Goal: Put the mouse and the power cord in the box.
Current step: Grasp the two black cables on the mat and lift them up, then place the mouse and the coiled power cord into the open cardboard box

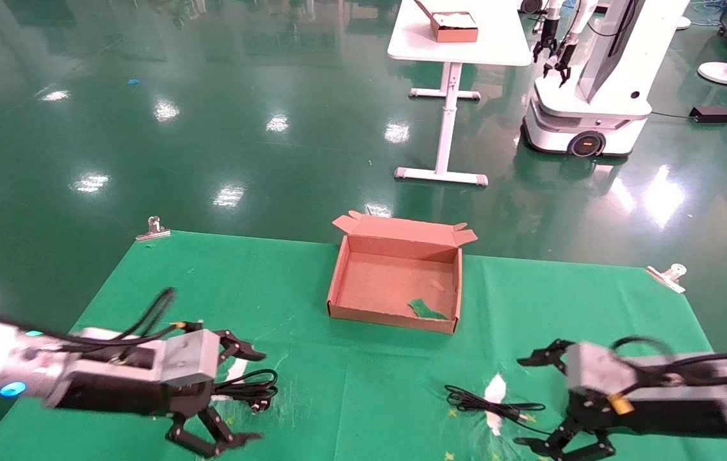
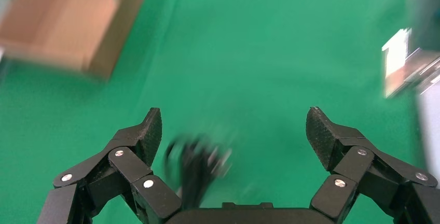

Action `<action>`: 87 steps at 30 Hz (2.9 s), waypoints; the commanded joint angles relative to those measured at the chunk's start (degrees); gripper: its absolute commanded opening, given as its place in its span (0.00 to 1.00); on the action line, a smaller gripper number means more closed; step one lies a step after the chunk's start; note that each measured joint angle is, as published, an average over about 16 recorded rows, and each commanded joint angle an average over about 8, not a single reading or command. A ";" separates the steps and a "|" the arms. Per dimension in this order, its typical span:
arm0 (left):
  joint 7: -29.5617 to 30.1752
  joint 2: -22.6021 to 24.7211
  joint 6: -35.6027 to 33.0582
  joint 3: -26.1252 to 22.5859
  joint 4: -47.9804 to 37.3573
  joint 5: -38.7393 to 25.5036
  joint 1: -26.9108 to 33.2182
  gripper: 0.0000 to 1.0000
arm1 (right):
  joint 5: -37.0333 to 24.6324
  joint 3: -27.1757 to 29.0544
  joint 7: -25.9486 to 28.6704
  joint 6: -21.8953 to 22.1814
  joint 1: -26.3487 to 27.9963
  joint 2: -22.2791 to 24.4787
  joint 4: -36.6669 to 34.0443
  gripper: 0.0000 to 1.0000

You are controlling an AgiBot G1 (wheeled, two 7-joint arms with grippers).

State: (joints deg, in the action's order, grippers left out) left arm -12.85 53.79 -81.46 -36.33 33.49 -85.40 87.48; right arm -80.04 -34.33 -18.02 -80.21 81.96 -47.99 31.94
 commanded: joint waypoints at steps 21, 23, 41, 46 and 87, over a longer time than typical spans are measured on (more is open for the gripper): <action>-17.80 11.78 18.23 -6.24 -27.49 -13.78 8.13 0.69 | -10.51 -4.84 -21.38 14.31 8.31 -16.03 -27.65 0.61; -18.49 12.01 18.26 -6.29 -28.42 -13.90 8.37 0.44 | -10.44 -4.76 -22.03 14.52 8.46 -16.27 -28.57 0.36; -19.06 12.12 17.89 -6.31 -29.11 -13.87 8.63 0.00 | -10.25 -4.62 -22.51 14.51 8.52 -16.35 -29.24 0.00; -18.96 12.07 17.90 -6.29 -28.90 -13.82 8.54 0.00 | -10.21 -4.62 -22.44 14.47 8.48 -16.29 -29.04 0.00; -16.41 10.23 14.42 -5.06 -29.95 -12.01 10.40 0.00 | -7.30 -2.63 -21.53 12.04 9.64 -13.87 -28.65 0.00</action>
State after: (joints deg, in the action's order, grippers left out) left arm -28.88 63.62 -67.81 -41.11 3.54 -97.00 98.57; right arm -87.11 -36.80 -39.36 -68.90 92.13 -61.17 3.57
